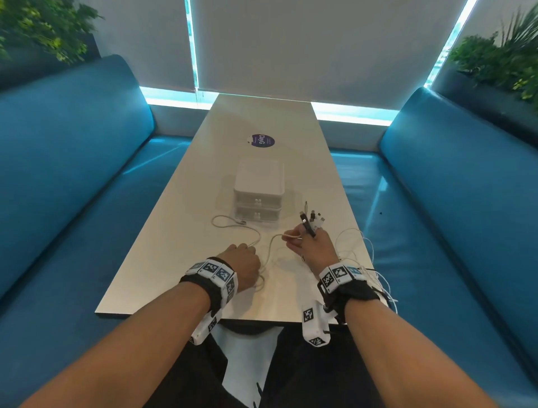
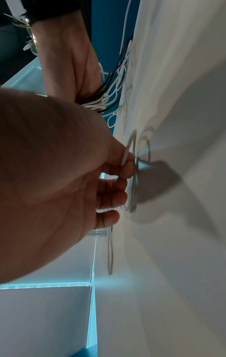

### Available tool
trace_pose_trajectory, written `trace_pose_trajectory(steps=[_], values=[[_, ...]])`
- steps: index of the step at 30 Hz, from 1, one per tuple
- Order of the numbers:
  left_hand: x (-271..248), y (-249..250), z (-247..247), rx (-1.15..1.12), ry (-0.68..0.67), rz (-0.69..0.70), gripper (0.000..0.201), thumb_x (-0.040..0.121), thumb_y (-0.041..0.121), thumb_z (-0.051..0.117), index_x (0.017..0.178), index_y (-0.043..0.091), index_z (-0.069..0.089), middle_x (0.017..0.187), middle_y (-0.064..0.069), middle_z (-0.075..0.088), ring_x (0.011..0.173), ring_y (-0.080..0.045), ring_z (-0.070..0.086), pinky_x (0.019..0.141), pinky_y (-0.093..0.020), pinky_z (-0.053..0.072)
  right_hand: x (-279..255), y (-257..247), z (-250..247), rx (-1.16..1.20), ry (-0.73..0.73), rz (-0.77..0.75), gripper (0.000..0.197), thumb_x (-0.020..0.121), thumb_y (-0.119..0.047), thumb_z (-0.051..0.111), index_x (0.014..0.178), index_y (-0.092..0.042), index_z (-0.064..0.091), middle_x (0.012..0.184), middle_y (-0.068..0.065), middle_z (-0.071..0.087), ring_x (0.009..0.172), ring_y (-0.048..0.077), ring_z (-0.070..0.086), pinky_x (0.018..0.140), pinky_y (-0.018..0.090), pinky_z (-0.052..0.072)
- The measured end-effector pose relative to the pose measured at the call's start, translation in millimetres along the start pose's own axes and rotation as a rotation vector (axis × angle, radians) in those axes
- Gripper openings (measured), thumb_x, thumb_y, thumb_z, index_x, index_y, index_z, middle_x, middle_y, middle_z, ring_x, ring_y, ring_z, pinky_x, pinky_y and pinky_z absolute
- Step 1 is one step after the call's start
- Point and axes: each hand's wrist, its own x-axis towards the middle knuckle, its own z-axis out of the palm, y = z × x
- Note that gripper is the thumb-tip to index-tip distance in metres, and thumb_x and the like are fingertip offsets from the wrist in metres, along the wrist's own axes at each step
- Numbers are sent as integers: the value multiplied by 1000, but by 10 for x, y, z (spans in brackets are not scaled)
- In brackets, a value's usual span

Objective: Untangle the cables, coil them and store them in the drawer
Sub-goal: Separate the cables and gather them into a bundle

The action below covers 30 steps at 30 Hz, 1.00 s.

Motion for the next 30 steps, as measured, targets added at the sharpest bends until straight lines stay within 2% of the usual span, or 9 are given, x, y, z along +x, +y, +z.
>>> trace_pose_trajectory(steps=[4, 11, 13, 15, 17, 19, 22, 26, 30], values=[[34, -20, 41, -31, 13, -14, 32, 100, 30, 43, 115, 11, 64, 121, -10, 54, 115, -30, 48, 98, -42, 39, 10, -98, 10, -18, 8, -74, 25, 106, -6, 34, 88, -8, 52, 66, 8, 54, 67, 18, 71, 66, 26, 57], [65, -26, 78, -58, -3, -48, 30, 98, 34, 44, 110, 15, 64, 116, -8, 54, 109, -30, 52, 95, -43, 44, -23, -28, 5, -63, -89, -113, 20, 106, -15, 43, 102, -3, 58, 99, 19, 73, 94, 23, 71, 81, 27, 58], [59, -16, 56, -79, -11, -58, 31, 98, 35, 45, 111, 14, 64, 117, -7, 53, 108, -30, 53, 92, -40, 44, -35, -36, -22, -38, -103, -126, 21, 106, -14, 42, 105, -2, 59, 99, 18, 73, 93, 22, 71, 85, 29, 57], [50, -33, 33, -132, -24, -76, 30, 98, 36, 48, 108, 14, 65, 117, -7, 53, 106, -31, 56, 88, -39, 45, -38, -48, -38, 5, -108, -126, 21, 106, -14, 41, 103, -3, 59, 89, 15, 72, 89, 22, 71, 87, 33, 57], [49, -71, 18, -164, -31, -87, 29, 98, 36, 48, 105, 14, 66, 116, -7, 54, 104, -31, 58, 86, -38, 46, -42, -65, -41, 32, -104, -115, 23, 107, -13, 40, 99, -5, 60, 75, 8, 68, 84, 22, 72, 83, 33, 58], [49, -114, 14, -162, -36, -103, 29, 98, 35, 48, 105, 15, 66, 116, -7, 55, 104, -31, 59, 85, -38, 47, -53, -90, -36, -11, -102, -103, 25, 107, -12, 38, 97, -6, 59, 66, 5, 59, 74, 18, 71, 72, 27, 59], [37, -187, -1, -135, -39, -130, 31, 98, 35, 46, 111, 13, 65, 119, -9, 55, 107, -32, 58, 87, -38, 46, -61, -94, -58, -241, -69, -84, 23, 106, -13, 39, 98, -5, 59, 60, 7, 52, 55, 11, 64, 53, 16, 50], [-24, -389, -83, -72, 25, -143, 33, 103, 34, 39, 117, 14, 61, 122, -10, 53, 111, -30, 55, 92, -40, 42, -27, 31, -112, -583, -12, -10, 20, 100, -15, 43, 96, -12, 63, 59, 5, 66, 56, 15, 66, 66, 28, 55], [-52, -581, -134, 79, 179, -149, 33, 104, 36, 38, 115, 20, 64, 121, -4, 56, 113, -26, 50, 95, -40, 39, -16, 80, -96, -615, 50, 55, 22, 98, -10, 40, 97, -10, 62, 72, 11, 68, 61, 22, 69, 54, 23, 52]])
